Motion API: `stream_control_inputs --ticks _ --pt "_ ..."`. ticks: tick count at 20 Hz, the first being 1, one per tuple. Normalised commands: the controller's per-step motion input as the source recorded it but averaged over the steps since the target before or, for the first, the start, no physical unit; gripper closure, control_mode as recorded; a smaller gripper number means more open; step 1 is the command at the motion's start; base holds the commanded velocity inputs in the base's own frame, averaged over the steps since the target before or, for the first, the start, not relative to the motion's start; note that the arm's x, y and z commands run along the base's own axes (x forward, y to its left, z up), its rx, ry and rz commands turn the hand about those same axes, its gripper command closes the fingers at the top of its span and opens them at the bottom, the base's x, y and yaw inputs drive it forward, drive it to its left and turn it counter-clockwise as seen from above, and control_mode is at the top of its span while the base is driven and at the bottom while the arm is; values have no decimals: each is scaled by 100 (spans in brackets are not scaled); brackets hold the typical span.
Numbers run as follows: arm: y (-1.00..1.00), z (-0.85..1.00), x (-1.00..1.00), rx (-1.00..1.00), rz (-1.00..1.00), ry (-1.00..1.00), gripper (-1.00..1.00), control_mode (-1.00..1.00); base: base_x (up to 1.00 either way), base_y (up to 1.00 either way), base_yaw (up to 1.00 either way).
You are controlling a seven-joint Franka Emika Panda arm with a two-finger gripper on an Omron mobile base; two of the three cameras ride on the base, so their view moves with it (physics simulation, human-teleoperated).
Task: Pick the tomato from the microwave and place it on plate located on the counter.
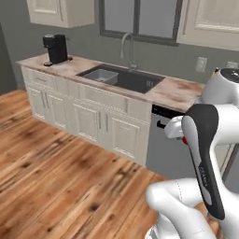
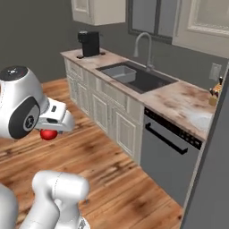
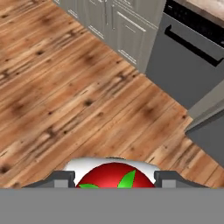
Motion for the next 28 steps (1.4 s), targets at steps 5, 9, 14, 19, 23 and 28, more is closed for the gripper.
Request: stream_control_inputs --ticks 5,9,14,19,23,28 --pt "0 0 0 0 0 0 100 100 83 46 -54" --pt "0 0 0 0 0 0 100 100 65 57 -67" --pt "0 0 0 0 0 0 100 100 62 56 -67" --pt "0 0 0 0 0 0 100 100 63 43 -64" --pt "0 0 0 0 0 0 100 100 66 31 -59" --pt "0 0 0 0 0 0 100 100 61 -2 -22"
